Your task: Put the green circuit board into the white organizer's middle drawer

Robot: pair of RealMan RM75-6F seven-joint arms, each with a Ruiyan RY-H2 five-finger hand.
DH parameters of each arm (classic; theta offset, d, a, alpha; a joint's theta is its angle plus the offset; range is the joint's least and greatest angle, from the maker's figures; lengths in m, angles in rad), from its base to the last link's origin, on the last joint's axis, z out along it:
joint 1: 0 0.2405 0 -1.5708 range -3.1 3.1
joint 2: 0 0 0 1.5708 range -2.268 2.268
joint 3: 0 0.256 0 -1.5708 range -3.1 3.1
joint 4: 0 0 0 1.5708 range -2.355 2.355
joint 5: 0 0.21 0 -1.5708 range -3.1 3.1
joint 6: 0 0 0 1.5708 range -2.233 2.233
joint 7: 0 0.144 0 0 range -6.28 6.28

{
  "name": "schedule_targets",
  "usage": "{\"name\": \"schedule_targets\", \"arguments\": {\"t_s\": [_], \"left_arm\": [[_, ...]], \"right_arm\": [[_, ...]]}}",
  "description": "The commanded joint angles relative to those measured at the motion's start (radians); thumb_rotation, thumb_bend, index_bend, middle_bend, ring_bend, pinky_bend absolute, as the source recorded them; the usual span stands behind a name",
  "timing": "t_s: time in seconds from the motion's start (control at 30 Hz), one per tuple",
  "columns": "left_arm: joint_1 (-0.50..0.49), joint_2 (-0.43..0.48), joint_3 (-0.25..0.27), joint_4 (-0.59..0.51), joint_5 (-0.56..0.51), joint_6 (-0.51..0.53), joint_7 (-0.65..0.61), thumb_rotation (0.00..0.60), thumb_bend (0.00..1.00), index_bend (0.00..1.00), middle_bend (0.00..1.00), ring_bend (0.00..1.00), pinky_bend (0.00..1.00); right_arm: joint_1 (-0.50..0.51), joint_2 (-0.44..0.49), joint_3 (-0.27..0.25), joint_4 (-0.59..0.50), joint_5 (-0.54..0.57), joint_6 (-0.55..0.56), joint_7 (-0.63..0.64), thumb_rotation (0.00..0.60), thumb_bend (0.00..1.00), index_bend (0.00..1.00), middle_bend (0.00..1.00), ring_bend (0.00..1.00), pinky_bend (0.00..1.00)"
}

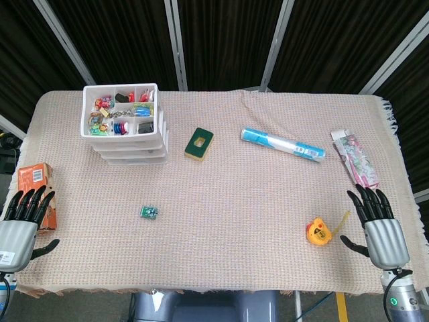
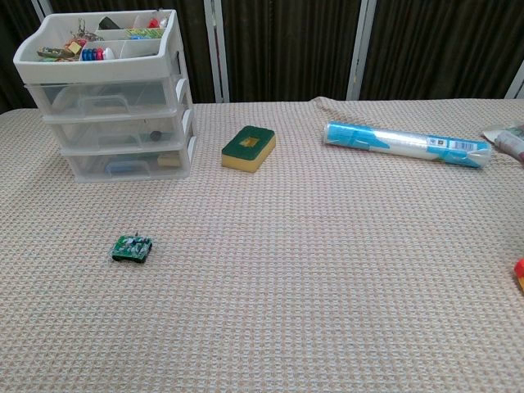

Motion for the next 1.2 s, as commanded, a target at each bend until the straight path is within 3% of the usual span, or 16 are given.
{"name": "schedule_targets", "arguments": {"t_s": [0.03,0.63,0.7,0.77,0.8,0.87,0.93,0.97,1.07,1.2], "left_arm": [[0.001,0.000,0.001,-0.001,0.000,0.000,0.003,0.600,0.02,0.00,0.00,0.00,0.00],[-0.006,0.003,0.007,-0.017,-0.009,-0.021,-0.024,0.600,0.04,0.00,0.00,0.00,0.00],[-0.007,0.003,0.006,-0.021,-0.009,-0.021,-0.028,0.600,0.07,0.00,0.00,0.00,0.00],[-0.008,0.005,0.004,-0.026,-0.011,-0.022,-0.027,0.600,0.20,0.00,0.02,0.03,0.05],[-0.010,0.004,0.001,-0.027,-0.010,-0.019,-0.027,0.600,0.26,0.00,0.06,0.08,0.11],[-0.014,-0.005,-0.013,-0.026,-0.003,-0.003,-0.033,0.600,0.41,0.00,0.30,0.32,0.30],[-0.021,-0.018,-0.028,-0.025,-0.002,0.007,-0.044,0.600,0.52,0.00,0.65,0.62,0.48],[-0.026,-0.022,-0.034,-0.028,-0.005,0.004,-0.051,0.600,0.55,0.00,0.74,0.70,0.52],[-0.052,-0.024,-0.051,-0.082,-0.069,-0.060,-0.100,0.600,0.62,0.00,0.86,0.82,0.58],[-0.104,-0.013,-0.095,-0.166,-0.190,-0.170,-0.189,0.600,0.71,0.00,0.92,0.87,0.63]], "right_arm": [[-0.001,0.001,0.000,-0.001,0.001,0.001,0.003,0.600,0.00,0.08,0.00,0.00,0.00],[-0.001,0.000,0.000,-0.002,0.006,-0.004,-0.008,0.600,0.00,0.08,0.00,0.00,0.00],[-0.002,0.002,0.000,-0.003,0.007,-0.003,-0.007,0.600,0.00,0.08,0.00,0.00,0.00],[-0.004,0.003,0.000,-0.003,0.006,0.001,-0.005,0.600,0.00,0.08,0.00,0.00,0.00],[-0.004,0.003,0.000,-0.003,0.005,0.002,-0.006,0.600,0.00,0.08,0.00,0.00,0.00],[-0.004,0.002,-0.002,-0.004,0.001,0.002,-0.009,0.600,0.00,0.08,0.00,0.00,0.00],[-0.004,0.001,-0.002,-0.004,-0.001,0.003,-0.013,0.600,0.00,0.08,0.00,0.00,0.00],[-0.004,0.001,-0.002,-0.004,-0.002,0.003,-0.014,0.600,0.00,0.08,0.00,0.00,0.00],[-0.005,0.002,-0.002,-0.004,0.001,0.003,-0.012,0.600,0.00,0.09,0.00,0.00,0.00],[-0.004,0.003,-0.002,-0.005,0.003,0.000,-0.010,0.600,0.00,0.09,0.00,0.00,0.00]]}}
